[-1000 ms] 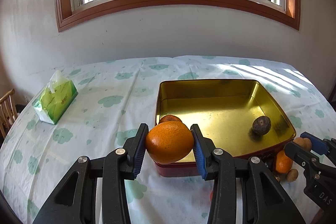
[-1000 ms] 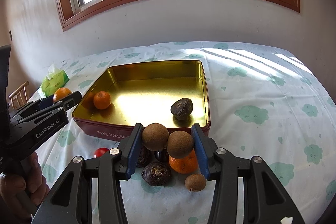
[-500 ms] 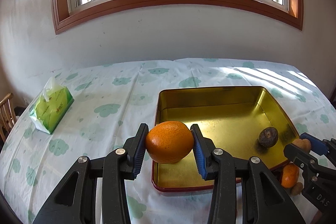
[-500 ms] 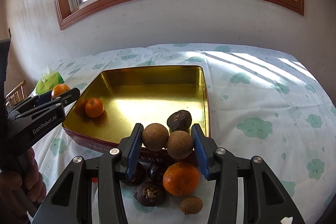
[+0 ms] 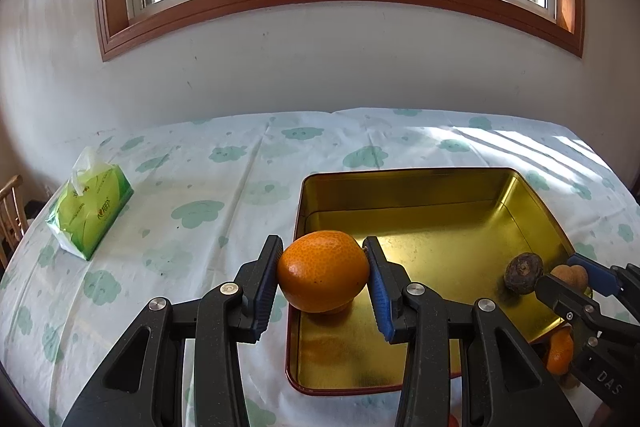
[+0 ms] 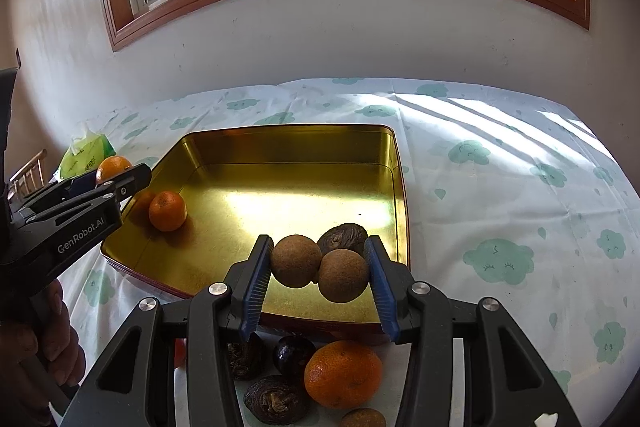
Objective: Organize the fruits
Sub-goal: 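Carry both held fruits over the tin and open both tools to release them, then withdraw both open tools from the tin toward the remaining fruit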
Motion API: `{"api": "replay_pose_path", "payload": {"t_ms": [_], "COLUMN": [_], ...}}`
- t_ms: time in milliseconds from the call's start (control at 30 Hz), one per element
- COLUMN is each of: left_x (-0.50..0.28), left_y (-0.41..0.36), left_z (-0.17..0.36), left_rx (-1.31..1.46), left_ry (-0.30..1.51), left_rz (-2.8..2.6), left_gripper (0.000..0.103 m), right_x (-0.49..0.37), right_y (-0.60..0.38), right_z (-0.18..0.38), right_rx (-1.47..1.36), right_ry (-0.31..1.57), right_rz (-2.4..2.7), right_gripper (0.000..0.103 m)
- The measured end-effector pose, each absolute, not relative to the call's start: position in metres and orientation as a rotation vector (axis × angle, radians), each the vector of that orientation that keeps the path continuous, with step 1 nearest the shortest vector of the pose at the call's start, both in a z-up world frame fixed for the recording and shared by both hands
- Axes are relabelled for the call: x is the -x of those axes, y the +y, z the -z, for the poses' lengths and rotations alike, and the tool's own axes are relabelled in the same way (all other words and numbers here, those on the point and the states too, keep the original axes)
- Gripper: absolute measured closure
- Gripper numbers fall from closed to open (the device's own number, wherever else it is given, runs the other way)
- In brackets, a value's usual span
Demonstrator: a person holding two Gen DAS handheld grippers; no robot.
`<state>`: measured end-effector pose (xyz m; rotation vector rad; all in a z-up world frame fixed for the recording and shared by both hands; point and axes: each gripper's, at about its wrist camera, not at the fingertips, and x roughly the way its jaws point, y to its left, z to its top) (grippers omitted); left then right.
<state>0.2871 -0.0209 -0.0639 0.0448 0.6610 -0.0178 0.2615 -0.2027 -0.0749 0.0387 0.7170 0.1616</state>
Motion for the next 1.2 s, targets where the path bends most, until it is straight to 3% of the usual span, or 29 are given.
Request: {"api": "replay_pose_path", "payload": {"t_ms": [967,1200], "left_x": [-0.303,-0.299], "left_y": [-0.021,-0.022], "left_z": [0.082,0.077], "left_rx": [-0.066,-0.073], "left_ry": [0.672,0.626], "left_rz": [0.015,0.023], "left_gripper": [0.06,0.045], "right_x": [-0.282,-0.283], "right_y": [-0.197,-0.199], "right_z": [0.089,0.089], "right_rx": [-0.034,-0.04], "right_ry": [0.718,0.709], "right_rz": [-0.163,-0.163], "right_gripper": [0.058,0.058]}}
